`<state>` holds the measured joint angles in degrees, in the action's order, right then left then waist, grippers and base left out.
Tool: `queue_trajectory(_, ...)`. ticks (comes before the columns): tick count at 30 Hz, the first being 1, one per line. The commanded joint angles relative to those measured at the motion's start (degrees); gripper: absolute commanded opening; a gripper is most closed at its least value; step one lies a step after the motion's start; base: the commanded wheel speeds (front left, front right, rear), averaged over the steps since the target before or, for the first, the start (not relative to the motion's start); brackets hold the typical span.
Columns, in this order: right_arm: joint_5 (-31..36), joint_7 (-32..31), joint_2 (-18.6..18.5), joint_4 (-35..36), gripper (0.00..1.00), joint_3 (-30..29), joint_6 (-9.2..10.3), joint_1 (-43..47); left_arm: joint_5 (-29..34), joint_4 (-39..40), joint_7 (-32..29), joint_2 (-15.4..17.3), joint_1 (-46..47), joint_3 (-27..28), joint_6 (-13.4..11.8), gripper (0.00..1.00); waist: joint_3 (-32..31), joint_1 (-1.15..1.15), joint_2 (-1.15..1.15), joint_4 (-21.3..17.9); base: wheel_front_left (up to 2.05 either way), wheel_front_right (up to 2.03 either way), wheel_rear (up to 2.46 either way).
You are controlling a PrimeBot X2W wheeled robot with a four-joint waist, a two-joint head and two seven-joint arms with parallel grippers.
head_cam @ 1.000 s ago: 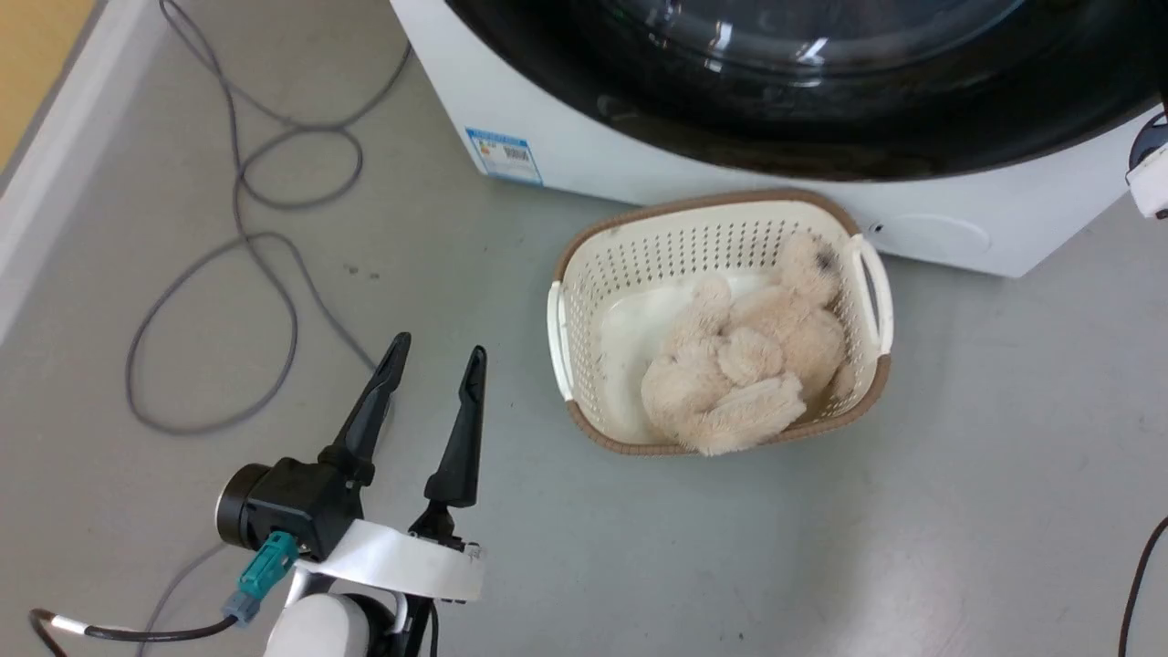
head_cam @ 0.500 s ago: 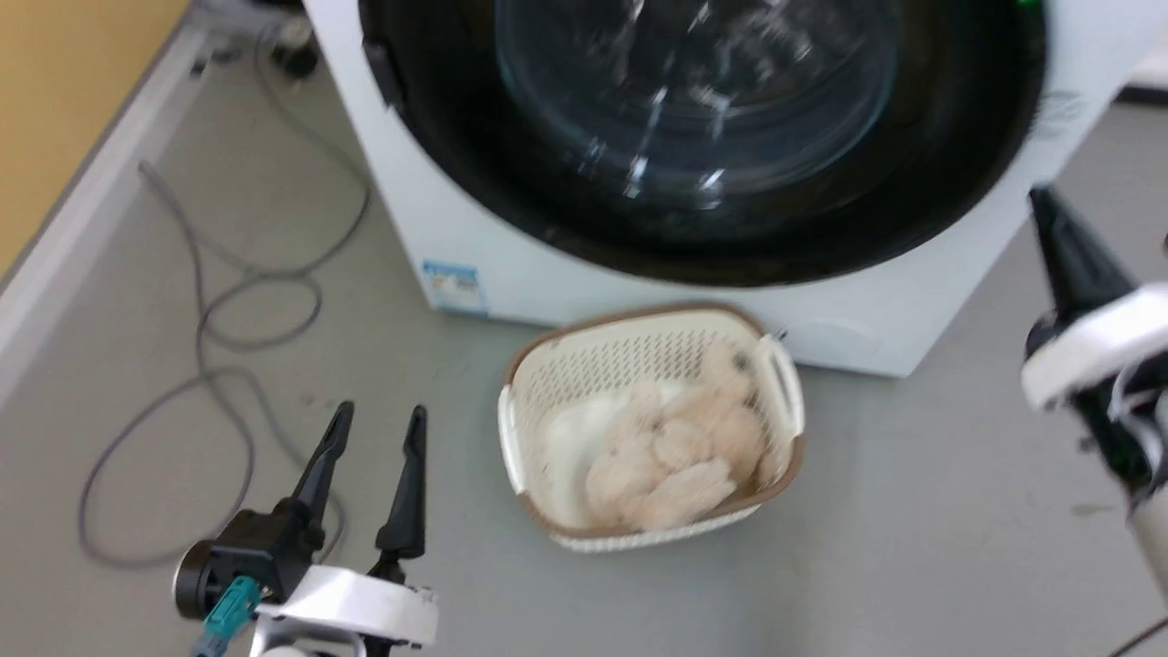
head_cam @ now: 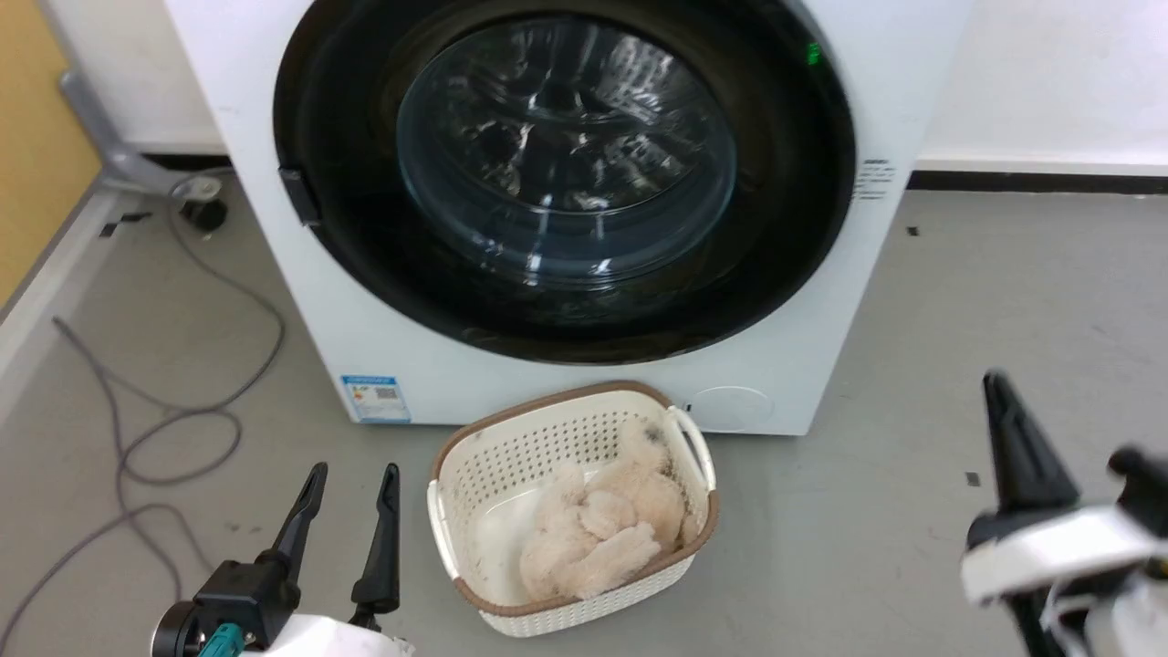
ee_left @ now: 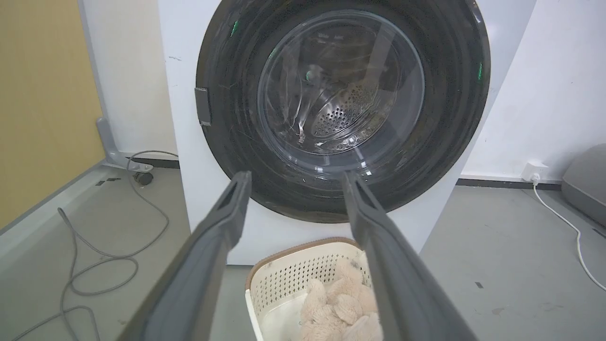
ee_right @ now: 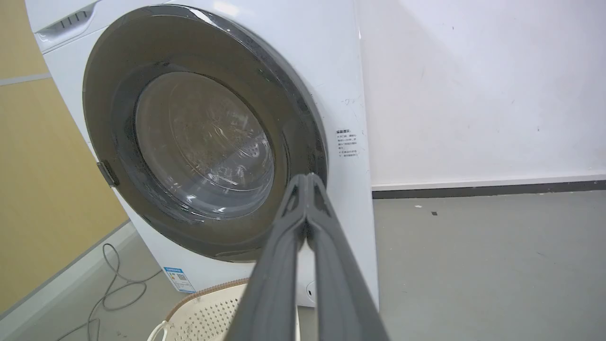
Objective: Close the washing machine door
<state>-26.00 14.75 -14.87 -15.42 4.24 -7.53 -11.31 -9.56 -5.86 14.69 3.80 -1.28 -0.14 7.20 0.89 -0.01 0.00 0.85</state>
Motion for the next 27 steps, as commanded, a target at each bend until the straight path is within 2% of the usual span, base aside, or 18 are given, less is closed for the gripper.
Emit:
queue_trajectory(1, 2.4, 0.2, 2.2, 2.6, 0.00, -1.2, 0.04, 3.6, 0.4, -0.2, 0.3, 0.1, -0.9, 0.3, -0.1, 1.00, -1.0, 0.01, 0.00, -1.1, 0.00, 0.00, 0.00)
queue_trajectory(5, 6.5, 0.2, 6.0, 6.9, 0.00, -3.9, 0.04, 9.5, 0.1, -0.8, 0.3, 0.0, -1.6, 0.3, -0.1, 1.00, -1.3, 0.01, 0.00, -1.6, 0.00, 0.00, 0.00)
queue_trajectory(10, 10.2, 0.2, 8.3, 9.2, 0.00, -5.2, 0.04, 14.3, -0.3, -1.5, 0.3, -0.2, -2.4, 0.3, -0.1, 1.00, -1.7, 0.01, 0.00, -1.7, 0.00, 0.00, 0.00)
queue_trajectory(11, 11.0, 0.2, 8.6, 9.4, 0.57, -5.5, 0.04, 14.9, -0.3, -1.5, 0.3, -0.2, -2.6, 0.2, -0.1, 1.00, -1.8, 0.01, 0.00, -1.6, 0.00, 0.00, 0.00)
queue_trajectory(12, 11.6, 0.2, 8.9, 9.5, 1.00, -5.8, 0.04, 15.5, -0.3, -1.6, 0.3, -0.3, -2.7, 0.1, -0.1, 1.00, -1.8, 0.01, 0.00, -1.6, 0.00, 0.00, 0.00)
queue_trajectory(27, 13.5, 0.2, 11.0, 11.3, 1.00, -6.2, 0.04, 17.0, 0.5, -0.1, 0.3, -0.6, -3.2, -0.5, -0.5, 1.00, -1.7, 0.01, 0.00, -1.5, 0.00, 0.00, 0.00)
